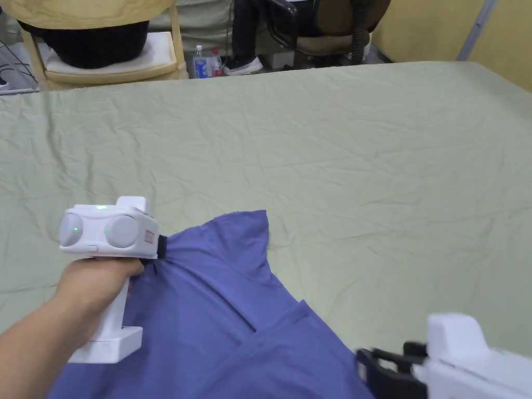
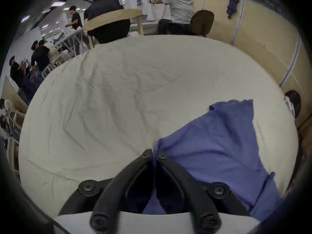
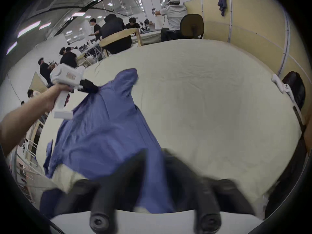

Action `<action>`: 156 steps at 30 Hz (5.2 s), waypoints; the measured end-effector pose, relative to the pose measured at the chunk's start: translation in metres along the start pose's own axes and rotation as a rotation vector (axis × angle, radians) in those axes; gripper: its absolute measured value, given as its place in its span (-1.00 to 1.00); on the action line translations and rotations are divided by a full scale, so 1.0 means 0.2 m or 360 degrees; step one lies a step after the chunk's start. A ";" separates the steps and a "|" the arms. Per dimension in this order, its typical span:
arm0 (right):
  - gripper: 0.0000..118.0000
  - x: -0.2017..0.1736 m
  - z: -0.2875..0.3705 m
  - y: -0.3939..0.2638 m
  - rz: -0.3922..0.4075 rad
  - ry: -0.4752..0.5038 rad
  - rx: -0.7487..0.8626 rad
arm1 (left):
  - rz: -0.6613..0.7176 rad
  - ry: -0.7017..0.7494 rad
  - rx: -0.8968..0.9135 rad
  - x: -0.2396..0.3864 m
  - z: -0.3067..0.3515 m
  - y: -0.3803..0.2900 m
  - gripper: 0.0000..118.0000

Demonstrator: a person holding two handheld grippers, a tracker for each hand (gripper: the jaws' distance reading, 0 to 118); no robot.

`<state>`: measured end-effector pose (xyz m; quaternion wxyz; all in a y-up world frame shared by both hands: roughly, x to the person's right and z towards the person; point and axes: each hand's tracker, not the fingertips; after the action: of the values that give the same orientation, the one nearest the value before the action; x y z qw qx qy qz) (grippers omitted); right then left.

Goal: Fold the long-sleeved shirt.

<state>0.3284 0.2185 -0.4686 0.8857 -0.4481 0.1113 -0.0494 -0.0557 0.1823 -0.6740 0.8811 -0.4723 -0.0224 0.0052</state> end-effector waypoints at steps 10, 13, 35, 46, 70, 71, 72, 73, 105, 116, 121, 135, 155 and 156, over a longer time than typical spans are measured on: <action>0.89 0.08 -0.07 0.15 -0.0050 0.0024 -0.0119 | -0.0095 0.0001 0.0069 0.09 0.16 0.01 -0.97; 0.89 0.25 0.12 -0.10 -0.0138 -0.0146 -0.0201 | -0.0126 -0.0016 0.0094 0.11 0.18 0.05 -0.97; -0.88 0.07 0.76 -0.32 0.0129 -0.0139 0.0111 | -0.0059 -0.0249 0.0771 0.04 1.61 0.05 -0.97; -0.88 -0.16 1.05 0.65 0.0620 -0.0287 0.0695 | 0.0102 -0.0057 0.1213 -0.31 2.33 0.29 -0.97; -0.88 -0.81 0.92 2.58 0.0631 -0.0540 0.1027 | 0.0712 0.0358 0.1463 -0.96 2.19 1.13 -0.98; -0.88 -0.81 0.88 2.59 0.0623 -0.0548 0.1020 | 0.0710 0.0348 0.1457 -0.96 2.14 1.14 -0.98; -0.88 -0.80 0.83 2.60 0.0611 -0.0582 0.0998 | 0.0705 0.0343 0.1453 -0.96 2.09 1.14 -0.98; -0.88 -0.80 0.78 2.60 0.0612 -0.0611 0.0974 | 0.0695 0.0348 0.1445 -0.95 2.04 1.14 -0.98; -0.88 0.13 -0.25 0.09 0.0486 -0.0126 -0.0252 | 0.0608 0.0108 0.0188 -0.76 0.95 -1.10 -0.98; -0.88 0.12 0.23 -0.52 0.0693 -0.0136 -0.0181 | 0.0583 0.0045 0.0088 -0.65 1.31 -1.72 -0.98; -0.88 0.14 0.31 -0.62 0.0652 -0.0135 -0.0186 | 0.0598 0.0046 0.0066 -0.62 1.38 -1.83 -0.98; 0.98 0.17 0.45 -0.71 0.0513 -0.0291 -0.0031 | 0.0591 0.0056 0.0116 -0.59 1.48 -1.86 0.98; -0.95 0.21 0.45 -0.66 0.0115 -0.0059 -0.0070 | 0.0133 -0.0017 0.0190 -0.16 1.19 -1.12 -1.00; -0.95 0.21 0.44 -0.65 0.0104 -0.0051 -0.0070 | 0.0118 -0.0023 0.0225 -0.11 1.11 -0.98 -0.93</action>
<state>0.3915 0.2031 -0.3193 0.8785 -0.4642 0.1126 -0.0108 -0.0900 0.2573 -0.3883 0.9113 -0.4095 -0.0107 0.0429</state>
